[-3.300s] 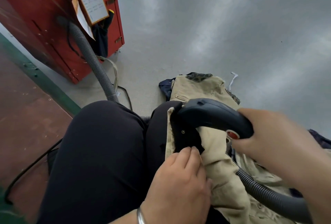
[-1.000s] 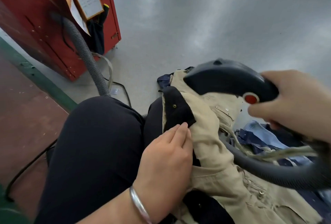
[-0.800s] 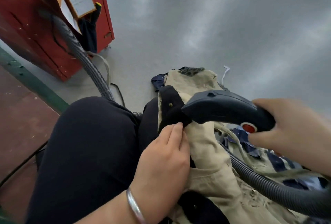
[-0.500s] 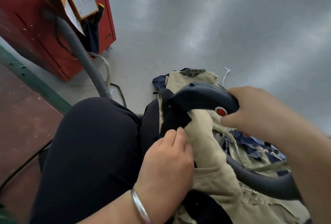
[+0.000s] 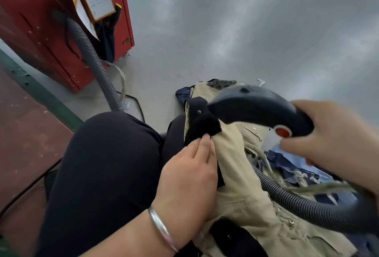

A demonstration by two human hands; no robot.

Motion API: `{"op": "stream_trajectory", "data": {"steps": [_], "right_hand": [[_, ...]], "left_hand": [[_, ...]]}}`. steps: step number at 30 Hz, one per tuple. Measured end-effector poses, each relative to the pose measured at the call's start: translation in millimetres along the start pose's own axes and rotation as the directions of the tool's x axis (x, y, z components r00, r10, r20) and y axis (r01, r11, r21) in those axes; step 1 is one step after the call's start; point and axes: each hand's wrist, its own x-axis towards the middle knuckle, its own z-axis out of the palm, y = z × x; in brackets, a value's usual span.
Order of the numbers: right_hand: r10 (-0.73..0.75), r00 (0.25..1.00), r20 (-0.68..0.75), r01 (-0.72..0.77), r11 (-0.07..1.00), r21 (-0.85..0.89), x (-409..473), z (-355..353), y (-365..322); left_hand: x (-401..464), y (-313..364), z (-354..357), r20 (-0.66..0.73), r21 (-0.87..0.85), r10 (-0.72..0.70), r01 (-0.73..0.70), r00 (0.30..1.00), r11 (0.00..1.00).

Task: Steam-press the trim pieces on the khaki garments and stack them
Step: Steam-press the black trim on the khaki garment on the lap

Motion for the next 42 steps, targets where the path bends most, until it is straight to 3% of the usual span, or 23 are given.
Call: {"op": "stream_trajectory", "data": {"steps": [4, 10, 16, 21, 26, 30, 35, 42], "right_hand": [[0.057, 0.998, 0.032, -0.055, 0.997, -0.059, -10.2, 20.1, 9.0], [0.066, 0.997, 0.025, -0.064, 0.995, -0.076, 13.9, 39.3, 6.8], [0.132, 0.991, -0.013, -0.132, 0.988, -0.076, 70.3, 51.0, -6.7], [0.115, 0.991, -0.066, -0.109, 0.990, 0.088, 53.3, 26.9, 5.8], [0.041, 0.999, -0.029, -0.041, 0.999, -0.023, -5.2, 16.2, 11.8], [0.075, 0.997, 0.033, -0.071, 0.993, -0.096, -17.6, 25.9, 12.1], [0.063, 0.998, 0.015, -0.059, 0.981, -0.184, -0.3, 39.0, 1.5], [0.142, 0.988, -0.054, -0.148, 0.981, -0.124, 61.0, 44.2, -5.4]], "left_hand": [[-4.9, 2.5, 4.6, -0.019, 0.053, -0.011, 0.012, 1.000, 0.999], [-9.7, 9.2, 3.9, -0.159, 0.045, 0.029, -0.022, 0.987, 0.999], [-9.9, 10.7, 1.5, -0.119, 0.035, 0.030, -0.026, 0.992, 0.999], [-12.2, 7.6, 0.0, -0.058, 0.000, -0.020, 0.020, 0.998, 1.000], [-10.2, 10.4, -1.1, 0.013, -0.038, 0.000, 0.001, 1.000, 0.999], [-8.2, 10.1, -3.1, 0.040, -0.050, 0.009, -0.007, 0.999, 0.999], [-10.3, 7.4, -2.0, 0.042, -0.039, 0.013, -0.011, 0.999, 0.999], [-13.3, 13.2, -1.9, 0.057, 0.012, 0.026, -0.027, 0.998, 1.000]]}}
